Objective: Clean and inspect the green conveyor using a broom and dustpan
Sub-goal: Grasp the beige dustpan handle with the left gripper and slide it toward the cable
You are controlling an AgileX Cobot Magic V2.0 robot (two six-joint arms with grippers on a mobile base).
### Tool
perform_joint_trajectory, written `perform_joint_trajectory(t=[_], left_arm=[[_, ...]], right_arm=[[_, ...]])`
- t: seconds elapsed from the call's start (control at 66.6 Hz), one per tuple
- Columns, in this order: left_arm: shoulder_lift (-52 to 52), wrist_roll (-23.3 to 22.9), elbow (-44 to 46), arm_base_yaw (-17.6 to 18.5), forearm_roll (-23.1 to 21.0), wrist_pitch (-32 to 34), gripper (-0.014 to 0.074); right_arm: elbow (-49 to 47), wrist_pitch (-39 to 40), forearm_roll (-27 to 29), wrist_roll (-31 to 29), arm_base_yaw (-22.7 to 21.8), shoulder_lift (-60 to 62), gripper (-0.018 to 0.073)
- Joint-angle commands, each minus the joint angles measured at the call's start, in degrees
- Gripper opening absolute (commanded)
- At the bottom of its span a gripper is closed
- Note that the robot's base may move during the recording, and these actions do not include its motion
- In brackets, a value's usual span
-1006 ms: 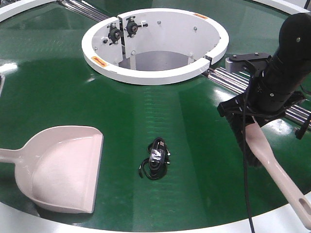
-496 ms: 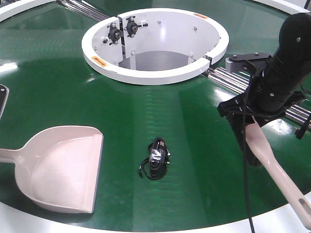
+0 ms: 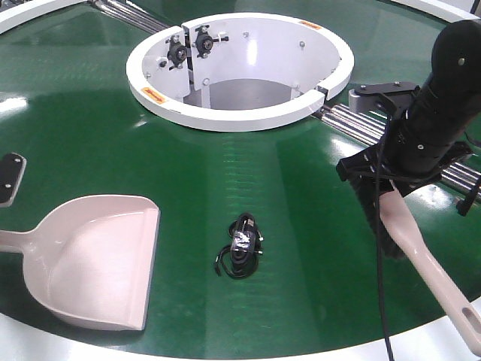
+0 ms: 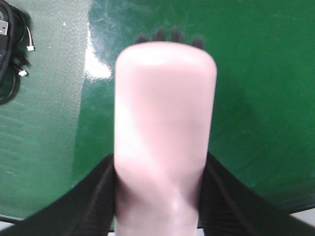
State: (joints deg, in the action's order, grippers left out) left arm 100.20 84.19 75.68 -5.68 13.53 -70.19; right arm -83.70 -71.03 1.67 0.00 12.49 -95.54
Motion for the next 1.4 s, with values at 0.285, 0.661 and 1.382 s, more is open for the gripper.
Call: perform_joint_trajectory(t=[0.285, 0.661, 1.382], left_arm=[[0.6, -0.5, 1.6, -0.7, 5.0, -0.9, 0.0457], [0.3, -3.8, 1.6, -0.7, 1.5, -2.0, 0.0178], [-5.0, -7.9, 1.8, 8.6, 1.6, -2.0, -0.0008]], right_arm=[[-1.4, -2.8, -0.1, 0.0, -0.2, 2.6, -0.0003], [-1.4, -2.8, -0.1, 0.0, -0.2, 2.6, -0.0003], [-1.4, -2.8, -0.1, 0.0, -0.2, 2.6, -0.0003]])
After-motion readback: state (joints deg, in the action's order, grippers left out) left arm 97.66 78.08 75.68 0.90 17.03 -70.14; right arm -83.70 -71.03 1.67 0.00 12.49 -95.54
